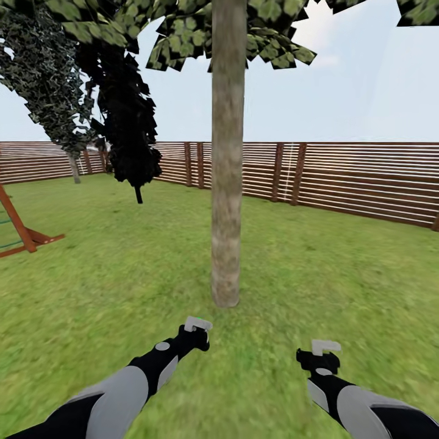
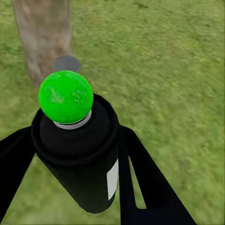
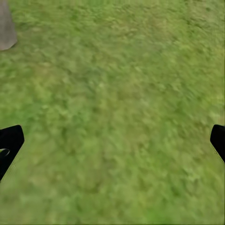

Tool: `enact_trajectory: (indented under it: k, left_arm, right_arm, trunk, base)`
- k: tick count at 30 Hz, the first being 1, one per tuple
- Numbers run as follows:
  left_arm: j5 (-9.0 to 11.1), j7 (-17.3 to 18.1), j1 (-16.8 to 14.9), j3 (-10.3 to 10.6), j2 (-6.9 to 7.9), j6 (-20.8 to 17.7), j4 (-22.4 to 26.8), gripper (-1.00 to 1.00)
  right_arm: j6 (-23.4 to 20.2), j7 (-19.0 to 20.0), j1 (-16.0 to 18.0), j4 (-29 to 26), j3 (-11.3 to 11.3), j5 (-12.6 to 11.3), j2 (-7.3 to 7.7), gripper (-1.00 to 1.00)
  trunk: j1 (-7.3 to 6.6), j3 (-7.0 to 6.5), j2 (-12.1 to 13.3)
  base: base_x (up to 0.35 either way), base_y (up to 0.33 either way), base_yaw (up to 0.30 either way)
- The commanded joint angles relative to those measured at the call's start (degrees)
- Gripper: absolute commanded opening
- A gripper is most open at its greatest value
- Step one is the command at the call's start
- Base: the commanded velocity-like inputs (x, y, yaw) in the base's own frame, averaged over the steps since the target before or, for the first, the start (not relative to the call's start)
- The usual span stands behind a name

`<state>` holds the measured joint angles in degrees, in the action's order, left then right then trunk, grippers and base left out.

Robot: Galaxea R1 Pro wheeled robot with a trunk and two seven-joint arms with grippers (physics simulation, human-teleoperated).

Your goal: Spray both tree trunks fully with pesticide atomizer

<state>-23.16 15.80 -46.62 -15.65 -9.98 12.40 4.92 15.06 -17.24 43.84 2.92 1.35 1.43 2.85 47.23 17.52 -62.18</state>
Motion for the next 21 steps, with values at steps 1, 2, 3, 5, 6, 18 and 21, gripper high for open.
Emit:
enact_trajectory:
  k: [1,2,3,5,6,18,21]
  left_arm:
    - [-0.48,0.15,-0.05,-0.52,-0.01,0.11,0.00,-1.00]
    - [-0.48,0.14,-0.05,-0.52,-0.01,0.13,0.00,-1.00]
    - [-0.48,0.13,-0.05,-0.52,-0.01,0.13,0.00,-1.00]
    - [-0.48,0.12,-0.05,-0.52,-0.01,0.10,0.00,-1.00]
    - [-0.48,0.13,-0.05,-0.52,-0.01,0.12,0.00,-1.00]
    - [-0.49,0.18,-0.05,-0.68,-0.01,0.16,0.04,-1.00]
    - [-0.48,0.28,-0.05,-0.69,-0.01,0.21,0.01,-1.00]
  right_arm:
    - [0.41,-0.08,0.10,0.24,0.14,0.16,-0.01,1.00]
    - [0.41,-0.06,0.10,0.24,0.14,0.16,-0.02,1.00]
    - [0.41,-0.05,0.10,0.24,0.14,0.16,-0.03,1.00]
    - [0.41,-0.02,0.10,0.24,0.14,0.16,-0.03,1.00]
    - [0.41,0.00,0.10,0.24,0.14,0.16,-0.04,1.00]
    - [0.41,0.01,0.10,0.24,0.14,0.16,-0.07,1.00]
    - [0.41,0.02,0.07,0.24,0.14,0.17,-0.14,1.00]
  trunk:
    - [0.08,0.07,-0.04]
    - [0.08,0.07,-0.04]
    - [0.08,0.07,-0.04]
    - [0.08,0.07,-0.04]
    - [0.08,0.07,-0.04]
    - [0.08,0.07,-0.04]
    - [0.08,0.07,-0.04]
  base:
    - [0.691,-0.307,0.000]
    - [0.690,-0.323,-0.004]
    - [0.689,-0.333,-0.027]
    - [0.688,-0.339,-0.051]
    - [0.688,-0.347,-0.082]
    - [0.638,-0.087,-0.026]
    - [0.348,0.024,0.000]
